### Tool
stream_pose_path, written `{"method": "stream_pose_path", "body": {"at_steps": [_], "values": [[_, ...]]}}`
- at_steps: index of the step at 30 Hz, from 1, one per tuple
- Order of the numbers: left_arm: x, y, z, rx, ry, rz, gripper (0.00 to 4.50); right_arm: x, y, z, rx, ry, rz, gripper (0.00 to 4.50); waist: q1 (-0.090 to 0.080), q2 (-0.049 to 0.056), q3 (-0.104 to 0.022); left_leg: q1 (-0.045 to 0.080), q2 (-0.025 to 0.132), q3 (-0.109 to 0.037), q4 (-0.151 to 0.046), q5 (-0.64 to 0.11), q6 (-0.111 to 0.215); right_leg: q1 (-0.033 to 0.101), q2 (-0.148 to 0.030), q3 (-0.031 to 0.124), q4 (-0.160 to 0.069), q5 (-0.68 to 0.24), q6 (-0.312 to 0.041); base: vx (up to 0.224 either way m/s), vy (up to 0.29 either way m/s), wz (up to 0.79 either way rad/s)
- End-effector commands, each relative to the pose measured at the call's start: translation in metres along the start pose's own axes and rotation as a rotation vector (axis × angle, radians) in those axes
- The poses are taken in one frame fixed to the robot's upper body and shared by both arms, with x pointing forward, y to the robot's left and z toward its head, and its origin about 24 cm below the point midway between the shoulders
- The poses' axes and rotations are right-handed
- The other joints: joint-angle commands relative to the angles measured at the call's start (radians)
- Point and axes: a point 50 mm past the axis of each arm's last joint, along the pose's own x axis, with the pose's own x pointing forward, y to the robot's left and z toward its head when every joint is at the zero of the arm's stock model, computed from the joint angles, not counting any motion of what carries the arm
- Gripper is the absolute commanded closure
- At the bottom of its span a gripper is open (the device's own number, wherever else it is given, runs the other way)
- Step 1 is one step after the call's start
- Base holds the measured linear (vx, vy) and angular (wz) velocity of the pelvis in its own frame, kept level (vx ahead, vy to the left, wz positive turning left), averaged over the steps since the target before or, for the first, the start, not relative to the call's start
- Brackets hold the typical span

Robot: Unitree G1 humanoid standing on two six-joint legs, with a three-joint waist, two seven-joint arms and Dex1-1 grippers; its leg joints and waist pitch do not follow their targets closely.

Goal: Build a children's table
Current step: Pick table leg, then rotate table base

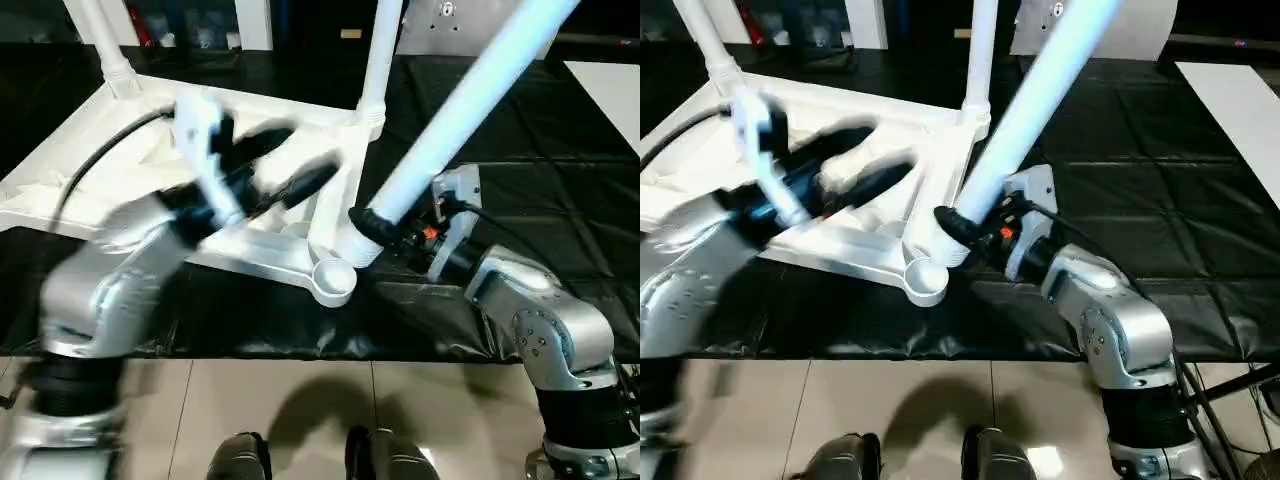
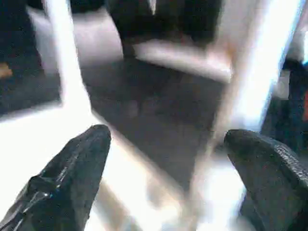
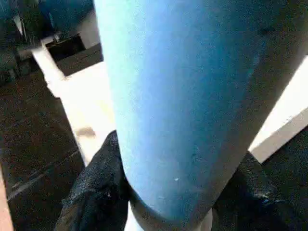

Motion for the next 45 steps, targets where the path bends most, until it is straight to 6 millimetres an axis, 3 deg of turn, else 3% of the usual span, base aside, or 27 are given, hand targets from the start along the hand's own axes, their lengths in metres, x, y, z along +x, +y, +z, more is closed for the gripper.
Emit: {"method": "stream_pose_path", "body": {"at_steps": [1, 3, 6, 11, 14, 15, 22, 28, 40, 45], "values": [[0.0, -0.004, -0.014, 0.057, 0.096, -0.077, 0.0, -0.001, -0.002, 0.006, -0.026, -0.008, -0.026, 2.62, 0.0, 0.012, -0.109, 0.004, 0.049, -0.007, -0.068, -0.071, 0.052, 0.067, -0.083, 0.068, -0.069, -0.266, -0.155, 0.0, 0.0, 0.0], [-0.005, -0.004, -0.03, 0.123, 0.231, -0.184, 0.0, -0.001, -0.003, 0.003, -0.028, 0.022, -0.041, 2.62, 0.001, 0.014, -0.109, 0.005, 0.05, -0.007, -0.07, -0.083, 0.044, 0.067, -0.085, 0.07, -0.069, -0.27, -0.161, 0.0, 0.0, 0.0], [-0.011, 0.0, -0.043, 0.147, 0.354, -0.319, 0.36, -0.003, -0.003, 0.001, -0.029, 0.04, -0.035, 2.62, 0.004, 0.017, -0.104, 0.008, 0.05, -0.005, -0.074, -0.097, 0.034, 0.064, -0.087, 0.072, -0.073, -0.266, -0.176, 0.0, 0.0, 0.0], [-0.008, 0.017, -0.053, 0.234, 0.461, -0.387, 0.81, -0.007, -0.002, 0.002, -0.04, 0.025, -0.028, 2.62, 0.004, 0.016, -0.105, 0.005, 0.051, -0.004, -0.074, -0.111, 0.016, 0.07, -0.093, 0.074, -0.071, -0.26, -0.183, 0.0, 0.0, 0.0], [-0.003, 0.024, -0.057, 0.261, 0.494, -0.426, 0.81, -0.009, -0.003, 0.001, -0.042, 0.025, -0.027, 2.62, 0.007, 0.015, -0.106, 0.004, 0.051, -0.001, -0.074, -0.106, 0.016, 0.072, -0.093, 0.073, -0.073, -0.252, -0.185, 0.0, 0.0, 0.0], [-0.002, 0.025, -0.058, 0.264, 0.504, -0.437, 1.08, -0.01, -0.003, 0.001, -0.043, 0.025, -0.025, 2.62, 0.009, 0.015, -0.109, 0.006, 0.05, 0.001, -0.072, -0.105, 0.016, 0.072, -0.095, 0.075, -0.072, -0.249, -0.184, 0.0, 0.0, 0.0], [0.005, 0.036, -0.062, 0.27, 0.545, -0.509, 1.65, -0.015, -0.004, 0.003, -0.047, 0.021, -0.025, 2.62, 0.01, 0.016, -0.114, 0.001, 0.053, 0.003, -0.07, -0.075, 0.023, 0.077, -0.097, 0.075, -0.065, -0.179, -0.217, 0.0, 0.0, 0.0], [0.011, 0.041, -0.063, 0.256, 0.561, -0.565, 2.15, -0.021, -0.005, 0.003, -0.046, 0.019, -0.032, 2.62, 0.012, 0.02, -0.113, 0.004, 0.056, 0.004, -0.071, -0.092, 0.022, 0.077, -0.099, 0.074, -0.066, -0.183, -0.234, 0.0, 0.0, 0.0], [0.011, 0.05, -0.065, 0.244, 0.591, -0.593, 3.28, -0.024, -0.003, 0.0, -0.047, 0.027, -0.023, 2.62, 0.023, 0.021, -0.117, 0.005, 0.058, 0.004, -0.07, -0.092, 0.023, 0.079, -0.101, 0.075, -0.068, -0.189, -0.24, 0.0, 0.0, 0.0], [0.009, 0.051, -0.071, 0.238, 0.613, -0.566, 3.52, -0.024, -0.002, 0.0, -0.051, 0.027, -0.018, 2.62, 0.027, 0.019, -0.119, 0.005, 0.058, 0.006, -0.07, -0.088, 0.029, 0.078, -0.101, 0.075, -0.07, -0.206, -0.232, 0.0, 0.0, 0.0]]}}
